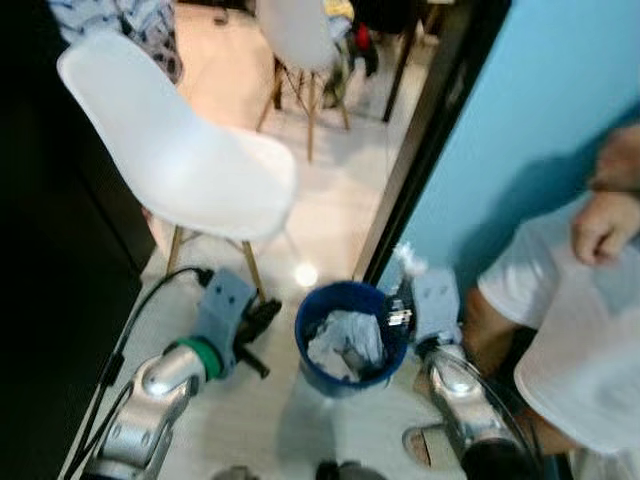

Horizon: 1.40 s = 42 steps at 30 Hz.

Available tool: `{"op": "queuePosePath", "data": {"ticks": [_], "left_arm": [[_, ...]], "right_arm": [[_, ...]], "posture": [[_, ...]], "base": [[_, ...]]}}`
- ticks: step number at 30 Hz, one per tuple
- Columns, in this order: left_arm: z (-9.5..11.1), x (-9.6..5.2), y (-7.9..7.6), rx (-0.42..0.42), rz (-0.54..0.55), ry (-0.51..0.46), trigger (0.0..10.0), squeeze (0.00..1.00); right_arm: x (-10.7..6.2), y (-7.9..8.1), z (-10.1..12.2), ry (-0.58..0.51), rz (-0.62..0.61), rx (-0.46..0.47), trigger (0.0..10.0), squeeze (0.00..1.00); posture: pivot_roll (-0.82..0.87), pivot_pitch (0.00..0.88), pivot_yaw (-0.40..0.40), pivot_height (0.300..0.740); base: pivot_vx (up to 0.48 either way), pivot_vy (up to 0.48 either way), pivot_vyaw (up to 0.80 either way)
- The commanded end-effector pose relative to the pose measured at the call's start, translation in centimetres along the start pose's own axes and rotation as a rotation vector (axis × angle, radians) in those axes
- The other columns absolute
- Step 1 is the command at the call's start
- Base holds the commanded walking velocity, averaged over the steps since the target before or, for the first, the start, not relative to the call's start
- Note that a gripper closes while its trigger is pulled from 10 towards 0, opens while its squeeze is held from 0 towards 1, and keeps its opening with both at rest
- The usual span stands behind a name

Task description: Clean up the room

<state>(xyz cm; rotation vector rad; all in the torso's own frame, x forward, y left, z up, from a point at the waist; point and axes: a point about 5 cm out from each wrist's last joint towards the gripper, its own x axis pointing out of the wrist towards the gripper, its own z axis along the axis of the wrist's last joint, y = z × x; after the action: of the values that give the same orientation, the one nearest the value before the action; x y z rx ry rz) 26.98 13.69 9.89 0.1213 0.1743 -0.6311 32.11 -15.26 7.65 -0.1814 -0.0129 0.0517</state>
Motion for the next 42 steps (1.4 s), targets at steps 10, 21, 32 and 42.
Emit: {"op": "queuePosePath", "data": {"ticks": [10, 21, 32, 42], "left_arm": [[0.8, -1.3, -0.8, -0.042, -0.15, 0.022, 10.0, 0.0], [2.1, -2.3, -1.6, -0.062, -0.331, 0.034, 10.0, 0.0], [3.2, -3.1, -2.0, -0.104, -0.451, 0.044, 10.0, 0.0], [4.2, -4.2, -1.4, -0.139, -0.406, 0.037, 10.0, 0.0]], "right_arm": [[0.4, 0.4, -1.4, 0.093, -0.025, -0.025, 10.0, 0.0], [-0.3, -0.6, -3.8, 0.239, -0.09, -0.056, 10.0, 0.0], [-0.7, -0.7, -5.2, 0.333, -0.075, -0.058, 10.0, 0.0], [-1.6, -0.1, -6.6, 0.42, -0.065, -0.023, 10.0, 1.0]], "posture": [[0.04, 0.142, 0.06, 0.74], [0.05, 0.192, 0.068, 0.74], [0.09, 0.245, 0.078, 0.74], [0.15, 0.288, 0.097, 0.74]], "base": [[0.46, 0.0, 0.0], [0.056, 0.0, 0.0], [0.0, 0.0, 0.0], [0.0, 0.0, 0.0]]}}
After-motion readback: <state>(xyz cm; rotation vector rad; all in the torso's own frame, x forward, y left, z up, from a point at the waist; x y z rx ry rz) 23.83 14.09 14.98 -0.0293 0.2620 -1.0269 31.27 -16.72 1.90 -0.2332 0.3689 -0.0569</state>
